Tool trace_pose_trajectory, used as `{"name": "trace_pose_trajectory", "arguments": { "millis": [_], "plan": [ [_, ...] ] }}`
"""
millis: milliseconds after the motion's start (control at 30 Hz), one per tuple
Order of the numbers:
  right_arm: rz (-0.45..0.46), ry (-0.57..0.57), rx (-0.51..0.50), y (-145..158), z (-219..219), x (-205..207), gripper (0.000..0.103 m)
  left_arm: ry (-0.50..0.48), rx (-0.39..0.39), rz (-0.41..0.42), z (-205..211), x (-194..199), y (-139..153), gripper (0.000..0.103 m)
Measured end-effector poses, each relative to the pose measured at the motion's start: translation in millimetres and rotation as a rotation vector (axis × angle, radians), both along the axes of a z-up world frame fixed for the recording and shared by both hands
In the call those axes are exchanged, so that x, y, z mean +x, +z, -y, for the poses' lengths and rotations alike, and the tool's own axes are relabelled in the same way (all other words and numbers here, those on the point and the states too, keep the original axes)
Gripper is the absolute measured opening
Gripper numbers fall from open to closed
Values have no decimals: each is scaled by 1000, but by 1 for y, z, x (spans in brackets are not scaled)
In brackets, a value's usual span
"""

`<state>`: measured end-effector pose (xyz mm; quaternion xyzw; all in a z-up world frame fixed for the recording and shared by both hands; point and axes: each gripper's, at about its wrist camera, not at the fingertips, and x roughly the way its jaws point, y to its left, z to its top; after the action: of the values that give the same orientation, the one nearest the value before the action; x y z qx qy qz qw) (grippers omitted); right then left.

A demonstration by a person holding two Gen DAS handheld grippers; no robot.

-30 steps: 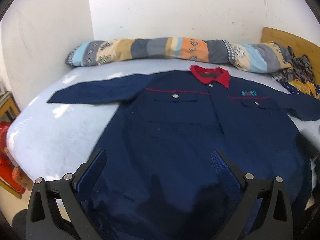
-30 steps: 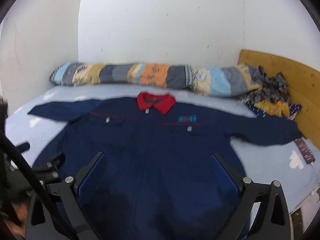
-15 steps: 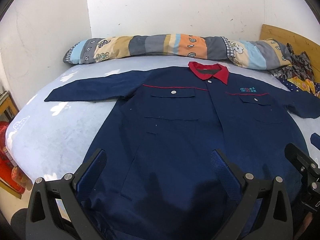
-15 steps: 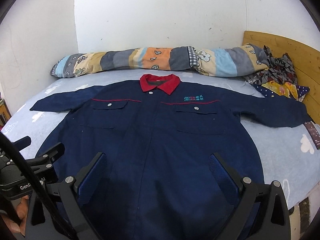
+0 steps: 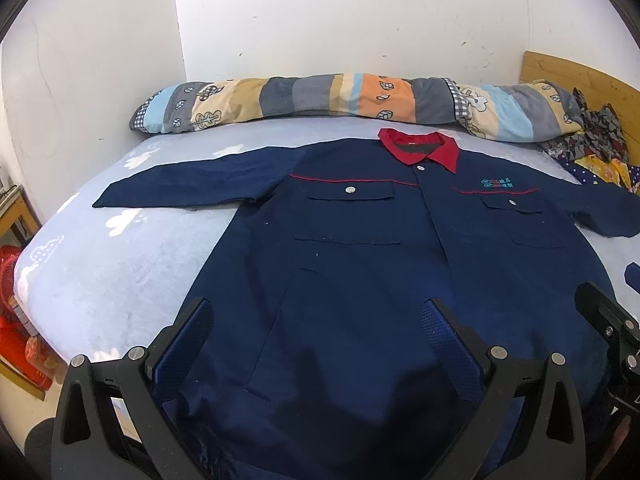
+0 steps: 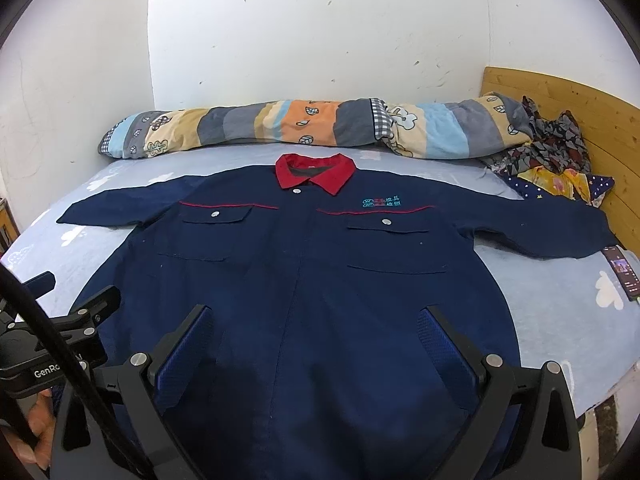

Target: Fold large clothes

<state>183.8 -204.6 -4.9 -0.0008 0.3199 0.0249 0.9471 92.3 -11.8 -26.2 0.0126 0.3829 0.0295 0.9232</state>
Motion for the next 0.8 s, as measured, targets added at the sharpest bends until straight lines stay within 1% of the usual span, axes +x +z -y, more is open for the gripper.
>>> {"name": "trace_pose_trajectory", "arguments": {
  "millis": [267,300,400,467,567,667,733,767,800],
  "plan": [
    [2,-11,-4,1,2,0,103,2,33,31,3,-2,-2,103],
    [4,-12,-3,2,2,1,103,-2,17,35,2,-1,-1,103],
    [7,-13,-4,2,3,0,103,-1,24,35,3,-1,-1,103],
    [6,-6,21,4,7,1,103,-5,24,30,3,-1,-1,103],
    [4,-19,115,12,32,7,103,-3,22,27,0,0,0,103],
    [-17,-70,282,25,80,17,103,-33,8,17,-2,9,8,103],
    [-20,-100,425,30,127,24,103,-62,-5,34,-3,21,23,103],
    [-22,-123,470,32,150,27,103,-81,14,50,-1,30,32,103],
    [-30,-165,521,33,183,32,103,-94,46,67,1,42,42,103]
  ]
}}
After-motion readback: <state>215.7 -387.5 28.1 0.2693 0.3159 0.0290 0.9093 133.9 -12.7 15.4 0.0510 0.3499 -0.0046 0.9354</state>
